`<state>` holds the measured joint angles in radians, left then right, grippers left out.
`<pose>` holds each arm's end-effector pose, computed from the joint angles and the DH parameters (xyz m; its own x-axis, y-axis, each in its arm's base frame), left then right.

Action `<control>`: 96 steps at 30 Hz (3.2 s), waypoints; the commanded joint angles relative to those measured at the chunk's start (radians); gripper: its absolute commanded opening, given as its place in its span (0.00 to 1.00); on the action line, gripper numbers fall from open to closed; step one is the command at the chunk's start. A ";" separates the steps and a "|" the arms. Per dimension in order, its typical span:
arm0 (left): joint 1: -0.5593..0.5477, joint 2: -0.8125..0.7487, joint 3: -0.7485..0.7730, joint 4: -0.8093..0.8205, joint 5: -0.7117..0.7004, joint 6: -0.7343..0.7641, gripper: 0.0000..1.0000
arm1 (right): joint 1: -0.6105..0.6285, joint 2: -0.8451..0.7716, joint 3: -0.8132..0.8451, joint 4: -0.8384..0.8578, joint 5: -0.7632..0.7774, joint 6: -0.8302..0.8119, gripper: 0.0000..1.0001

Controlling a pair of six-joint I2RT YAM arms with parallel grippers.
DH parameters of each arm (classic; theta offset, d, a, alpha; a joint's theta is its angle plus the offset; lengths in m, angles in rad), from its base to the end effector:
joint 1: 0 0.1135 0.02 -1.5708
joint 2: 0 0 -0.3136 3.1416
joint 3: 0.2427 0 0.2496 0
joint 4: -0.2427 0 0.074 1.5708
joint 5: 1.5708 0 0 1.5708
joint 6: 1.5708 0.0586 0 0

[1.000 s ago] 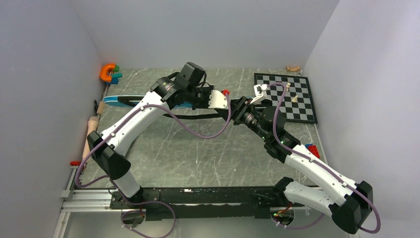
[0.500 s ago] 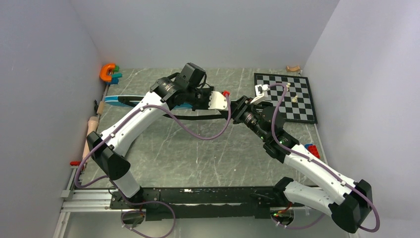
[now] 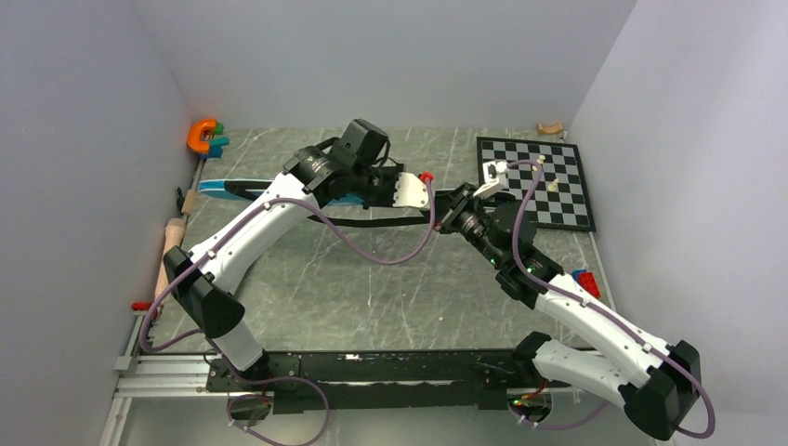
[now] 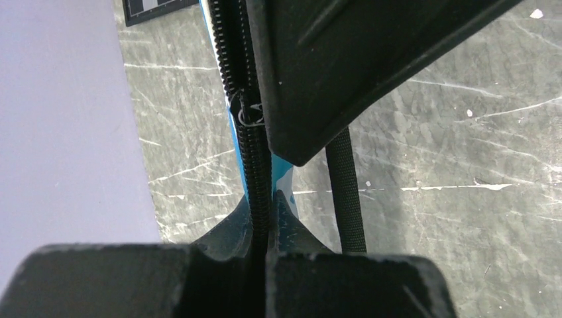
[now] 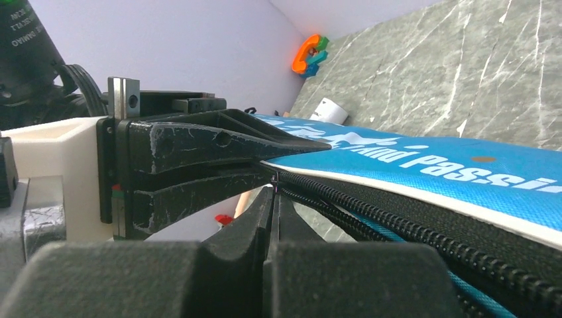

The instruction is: Pack up the badminton gear

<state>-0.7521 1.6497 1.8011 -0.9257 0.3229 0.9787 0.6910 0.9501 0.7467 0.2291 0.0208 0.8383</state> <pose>0.2559 -0.2649 0.4314 0.3901 0.7126 -0.5831 0.8777 -0.0964 0.4694 0.1700 0.1390 0.3818 -0.4486 0.5936 -0.6681 -0.4301 0.5119 0.7436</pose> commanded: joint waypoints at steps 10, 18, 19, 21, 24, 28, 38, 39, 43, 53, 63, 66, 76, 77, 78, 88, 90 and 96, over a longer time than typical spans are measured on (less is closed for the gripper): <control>-0.005 -0.062 -0.009 0.043 -0.012 0.043 0.00 | -0.016 -0.280 -0.032 -0.218 0.180 -0.041 0.00; -0.005 -0.068 -0.045 0.052 -0.047 0.069 0.00 | -0.021 -0.481 0.018 -0.498 0.323 -0.077 0.00; -0.004 -0.069 -0.047 0.054 -0.048 0.072 0.00 | -0.021 -0.506 0.030 -0.531 0.345 -0.082 0.00; -0.005 -0.068 -0.055 0.058 -0.056 0.079 0.00 | -0.020 -0.551 0.056 -0.602 0.391 -0.093 0.00; -0.005 -0.063 -0.060 0.063 -0.061 0.085 0.00 | -0.020 -0.598 0.097 -0.703 0.463 -0.105 0.00; -0.005 -0.046 -0.057 0.063 -0.067 0.092 0.00 | -0.019 -0.643 0.148 -0.831 0.536 -0.111 0.00; -0.010 -0.018 -0.044 0.069 -0.070 0.098 0.00 | -0.007 -0.704 0.224 -1.021 0.612 -0.072 0.08; -0.011 -0.016 -0.044 0.069 -0.073 0.101 0.00 | -0.005 -0.707 0.228 -1.031 0.618 -0.065 0.11; -0.020 -0.013 -0.048 0.072 -0.083 0.109 0.00 | 0.006 -0.710 0.256 -1.061 0.639 -0.059 0.20; -0.053 -0.002 -0.055 0.079 -0.103 0.130 0.00 | 0.013 -0.607 0.275 -1.018 0.575 -0.071 0.39; -0.064 -0.029 -0.074 0.081 -0.110 0.135 0.00 | 0.013 -0.482 0.173 -0.853 0.356 -0.018 0.67; -0.063 -0.037 -0.070 0.076 -0.108 0.140 0.00 | 0.013 -0.482 0.160 -0.858 0.361 0.003 0.62; -0.065 -0.061 -0.063 0.040 -0.077 0.146 0.00 | 0.013 -0.445 0.159 -0.812 0.371 -0.011 0.52; -0.065 -0.064 -0.063 0.038 -0.076 0.147 0.00 | 0.014 -0.439 0.164 -0.817 0.370 -0.011 0.52; -0.065 -0.065 -0.062 0.036 -0.075 0.149 0.00 | 0.013 -0.436 0.168 -0.821 0.369 -0.011 0.52; -0.063 -0.069 0.038 -0.038 -0.062 0.182 0.00 | 0.013 -0.373 0.173 -0.801 0.274 -0.011 0.56; -0.050 -0.070 0.074 -0.063 -0.054 0.179 0.00 | 0.013 -0.301 0.230 -0.783 0.210 -0.059 0.58; 0.039 -0.057 0.117 -0.090 0.007 0.125 0.00 | -0.057 -0.059 0.455 -0.720 -0.089 -0.190 0.61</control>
<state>-0.7715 1.6459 1.8549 -1.0222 0.2958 1.1053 0.6884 0.7818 1.0603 -0.5949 0.1768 0.7498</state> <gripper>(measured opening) 0.058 0.613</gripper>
